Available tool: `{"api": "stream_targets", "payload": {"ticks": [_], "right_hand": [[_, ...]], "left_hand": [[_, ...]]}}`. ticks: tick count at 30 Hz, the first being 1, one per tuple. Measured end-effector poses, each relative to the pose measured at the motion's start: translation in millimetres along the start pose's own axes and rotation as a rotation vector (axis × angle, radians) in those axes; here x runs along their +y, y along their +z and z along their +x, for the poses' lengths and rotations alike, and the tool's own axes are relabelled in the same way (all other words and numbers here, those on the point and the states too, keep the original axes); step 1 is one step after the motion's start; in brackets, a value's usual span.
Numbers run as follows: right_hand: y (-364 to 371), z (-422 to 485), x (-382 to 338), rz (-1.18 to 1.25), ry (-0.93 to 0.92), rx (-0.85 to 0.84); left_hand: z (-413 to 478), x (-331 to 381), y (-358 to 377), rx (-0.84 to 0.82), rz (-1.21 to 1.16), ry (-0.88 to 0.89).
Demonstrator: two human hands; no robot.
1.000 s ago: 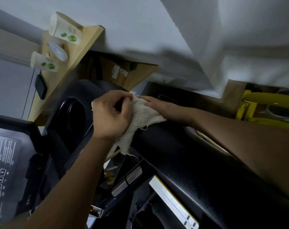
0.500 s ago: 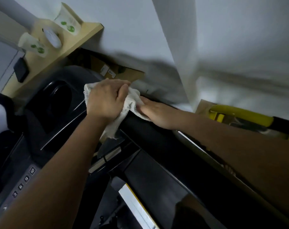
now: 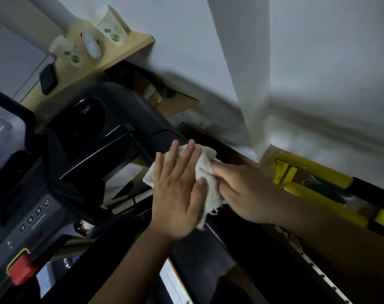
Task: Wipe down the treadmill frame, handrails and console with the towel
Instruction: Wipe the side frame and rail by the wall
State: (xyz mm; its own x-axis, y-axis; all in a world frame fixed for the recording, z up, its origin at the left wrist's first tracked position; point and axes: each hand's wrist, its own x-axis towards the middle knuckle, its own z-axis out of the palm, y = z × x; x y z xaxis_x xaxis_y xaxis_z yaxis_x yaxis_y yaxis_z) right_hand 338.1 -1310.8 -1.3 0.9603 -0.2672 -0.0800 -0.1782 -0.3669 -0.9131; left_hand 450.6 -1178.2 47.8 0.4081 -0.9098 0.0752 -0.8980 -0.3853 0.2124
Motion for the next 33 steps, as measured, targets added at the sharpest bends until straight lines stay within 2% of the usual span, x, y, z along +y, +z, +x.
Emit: {"api": "stream_targets", "payload": {"ticks": [2,3,6,11,18,26,30,33], "right_hand": [[3.8,7.4,-16.4,-0.063,-0.069,0.073],[6.0,13.3,-20.9,-0.007,-0.069,0.083],[7.1,43.5,-22.1,0.272,0.038,0.016],[0.9,66.5,-17.2,0.35,0.187,-0.065],[1.1,52.2,-16.3,0.174,0.317,-0.104],[0.6,22.2,-30.7,0.117,0.448,0.023],[3.9,-9.1,-39.7,-0.036,0.46,0.056],[10.9,-36.0,-41.3,-0.138,0.45,0.093]], "left_hand": [[4.1,-12.2,-5.0,-0.023,0.0,0.076],[8.8,-21.1,-8.9,-0.04,0.025,0.118],[33.4,-51.2,-19.2,-0.092,0.114,0.173],[56.2,-67.9,-21.9,-0.116,0.188,0.147],[58.0,-48.5,-19.8,-0.188,0.27,-0.015],[56.4,-37.8,-20.5,-0.253,0.337,-0.065],[35.4,-24.7,-13.9,-0.172,0.283,0.008],[5.1,-11.1,-3.5,-0.016,0.12,0.059]]}}
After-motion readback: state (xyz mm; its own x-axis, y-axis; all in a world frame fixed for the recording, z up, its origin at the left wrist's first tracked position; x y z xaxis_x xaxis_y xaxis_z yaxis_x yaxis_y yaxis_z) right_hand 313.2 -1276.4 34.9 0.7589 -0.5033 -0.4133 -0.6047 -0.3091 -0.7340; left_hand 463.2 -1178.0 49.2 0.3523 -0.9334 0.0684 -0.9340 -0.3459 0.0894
